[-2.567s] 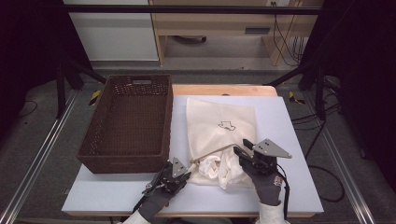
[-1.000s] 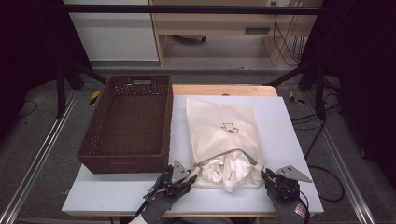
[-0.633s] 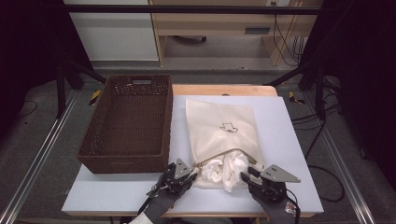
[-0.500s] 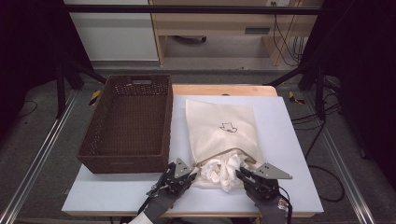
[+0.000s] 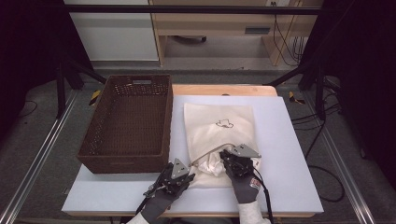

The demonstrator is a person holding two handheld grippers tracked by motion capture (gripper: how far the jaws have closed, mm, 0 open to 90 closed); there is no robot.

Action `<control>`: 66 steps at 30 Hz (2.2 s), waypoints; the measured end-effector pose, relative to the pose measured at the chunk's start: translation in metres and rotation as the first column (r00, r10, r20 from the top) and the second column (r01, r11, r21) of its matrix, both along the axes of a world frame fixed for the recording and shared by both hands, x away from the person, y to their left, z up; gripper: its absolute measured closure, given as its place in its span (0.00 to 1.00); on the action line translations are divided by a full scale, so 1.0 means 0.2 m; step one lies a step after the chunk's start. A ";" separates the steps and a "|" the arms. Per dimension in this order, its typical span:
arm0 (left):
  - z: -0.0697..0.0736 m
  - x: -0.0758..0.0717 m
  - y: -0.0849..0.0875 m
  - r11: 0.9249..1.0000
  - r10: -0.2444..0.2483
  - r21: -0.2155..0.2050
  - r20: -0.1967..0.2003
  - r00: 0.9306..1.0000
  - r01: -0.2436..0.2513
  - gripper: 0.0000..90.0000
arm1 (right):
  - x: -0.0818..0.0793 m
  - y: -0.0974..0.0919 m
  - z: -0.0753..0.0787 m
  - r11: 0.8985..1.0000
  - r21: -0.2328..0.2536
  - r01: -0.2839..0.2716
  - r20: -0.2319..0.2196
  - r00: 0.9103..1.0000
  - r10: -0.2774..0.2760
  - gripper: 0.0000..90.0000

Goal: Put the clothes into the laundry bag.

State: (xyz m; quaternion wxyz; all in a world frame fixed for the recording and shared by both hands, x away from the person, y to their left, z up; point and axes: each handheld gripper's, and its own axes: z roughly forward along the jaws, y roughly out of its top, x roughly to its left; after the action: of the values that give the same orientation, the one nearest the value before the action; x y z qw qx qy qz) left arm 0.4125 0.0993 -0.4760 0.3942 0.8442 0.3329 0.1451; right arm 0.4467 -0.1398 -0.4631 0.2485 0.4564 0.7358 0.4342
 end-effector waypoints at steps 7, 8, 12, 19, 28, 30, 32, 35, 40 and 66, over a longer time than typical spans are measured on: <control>-0.02 -0.01 0.02 1.000 -0.004 0.004 0.002 1.000 0.004 0.94 | 0.12 0.02 -0.04 0.990 -0.048 0.132 0.085 0.988 -0.128 0.94; -0.02 -0.01 0.02 1.000 -0.004 0.004 0.000 1.000 0.004 0.94 | 0.12 0.03 -0.05 0.988 -0.058 0.140 0.098 0.986 -0.134 0.94; -0.03 0.00 0.02 1.000 -0.001 -0.006 -0.004 1.000 0.001 0.94 | 0.12 0.02 -0.04 0.993 -0.046 0.111 0.089 0.990 -0.106 0.90; -0.03 0.00 0.02 1.000 0.010 -0.023 -0.001 1.000 -0.010 0.93 | 0.00 -0.06 0.05 1.000 -0.004 -0.002 0.080 0.997 0.002 0.68; 0.01 0.00 0.00 0.999 0.019 -0.046 0.017 1.000 -0.018 0.93 | -0.09 -0.03 -0.02 0.995 -0.046 -0.090 -0.013 0.996 0.090 0.71; 0.02 -0.01 0.00 0.999 0.018 -0.047 0.025 1.000 -0.017 0.93 | -0.05 0.01 -0.06 0.993 -0.072 -0.091 -0.034 0.996 0.088 0.81; 0.02 -0.01 0.01 0.999 0.018 -0.047 0.022 1.000 -0.017 0.94 | -0.02 0.04 -0.09 0.992 -0.101 -0.074 -0.048 0.996 0.069 0.95; 0.03 -0.01 0.02 0.999 0.018 -0.050 0.019 1.000 -0.017 0.94 | 0.05 0.08 -0.10 0.991 -0.126 -0.045 -0.033 0.999 0.041 1.00; 0.05 -0.02 0.04 0.999 0.018 -0.050 0.017 1.000 -0.017 0.94 | 0.14 0.13 -0.11 0.990 -0.142 0.014 -0.010 1.000 -0.015 1.00; 0.04 0.02 0.05 0.996 0.049 -0.074 -0.005 0.999 -0.049 0.70 | -0.26 -0.29 0.02 0.978 -0.156 0.135 0.106 0.987 -0.120 0.59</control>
State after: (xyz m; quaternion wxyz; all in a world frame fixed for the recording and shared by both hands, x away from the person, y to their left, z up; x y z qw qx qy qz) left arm 0.4162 0.1086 -0.4689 0.4211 0.8208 0.3593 0.1412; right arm 0.3940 -0.1980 -0.4596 0.3476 0.4594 0.7252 0.3771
